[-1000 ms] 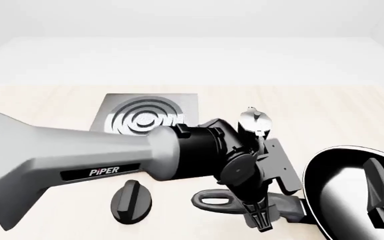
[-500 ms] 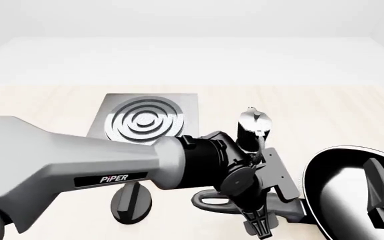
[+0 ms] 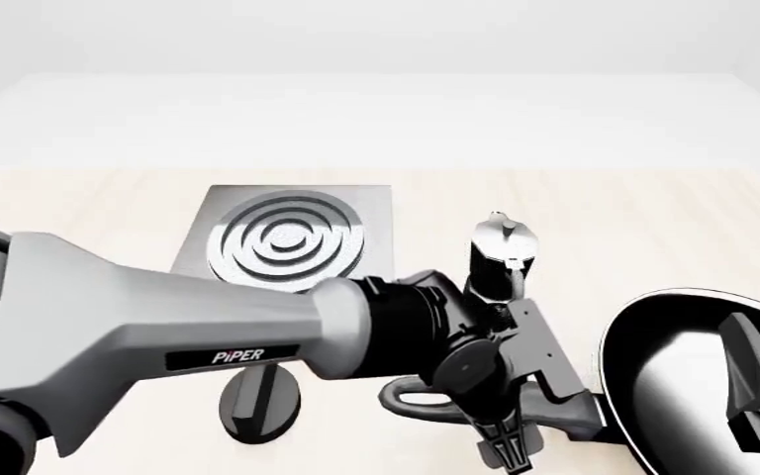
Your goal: Put the frying pan on the stove.
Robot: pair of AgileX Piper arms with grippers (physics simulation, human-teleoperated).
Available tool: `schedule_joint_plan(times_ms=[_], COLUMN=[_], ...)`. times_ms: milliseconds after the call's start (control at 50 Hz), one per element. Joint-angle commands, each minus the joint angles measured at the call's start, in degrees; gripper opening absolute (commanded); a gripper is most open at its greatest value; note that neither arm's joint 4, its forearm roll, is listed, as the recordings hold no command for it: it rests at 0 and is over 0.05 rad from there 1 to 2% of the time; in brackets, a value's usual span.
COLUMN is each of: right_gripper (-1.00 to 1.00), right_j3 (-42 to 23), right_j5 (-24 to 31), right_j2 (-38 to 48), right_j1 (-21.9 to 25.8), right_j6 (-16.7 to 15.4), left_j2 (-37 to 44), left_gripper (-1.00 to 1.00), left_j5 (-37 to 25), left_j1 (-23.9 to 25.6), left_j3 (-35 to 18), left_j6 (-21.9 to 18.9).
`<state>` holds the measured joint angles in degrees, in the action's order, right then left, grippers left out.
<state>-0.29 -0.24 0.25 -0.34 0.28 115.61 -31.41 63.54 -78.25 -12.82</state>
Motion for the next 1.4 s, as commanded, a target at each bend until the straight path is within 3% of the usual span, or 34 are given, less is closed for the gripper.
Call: schedule_joint_plan(times_ms=[20,320,340,1400], right_gripper=[1.00,1.00,1.00,1.00], right_j3=[0.1,0.1,0.1,0.1], right_j5=[0.0,0.0,0.0,0.0], right_j2=[-0.1,-0.1,-0.1,-0.1], right_j1=[0.0,0.0,0.0,0.0], right_j6=[0.0,0.0,0.0,0.0], left_j2=[1.1,2.2,1.6,-5.4], left_gripper=[1.00,1.00,-1.00,-1.00], left_j5=[0.3,2.1,2.2,-6.0], left_j1=[-0.7,-0.1,0.1,-6.0], left_j3=[0.1,0.9,1.0,-9.5], left_j6=[0.9,2.6,2.6,-8.5])
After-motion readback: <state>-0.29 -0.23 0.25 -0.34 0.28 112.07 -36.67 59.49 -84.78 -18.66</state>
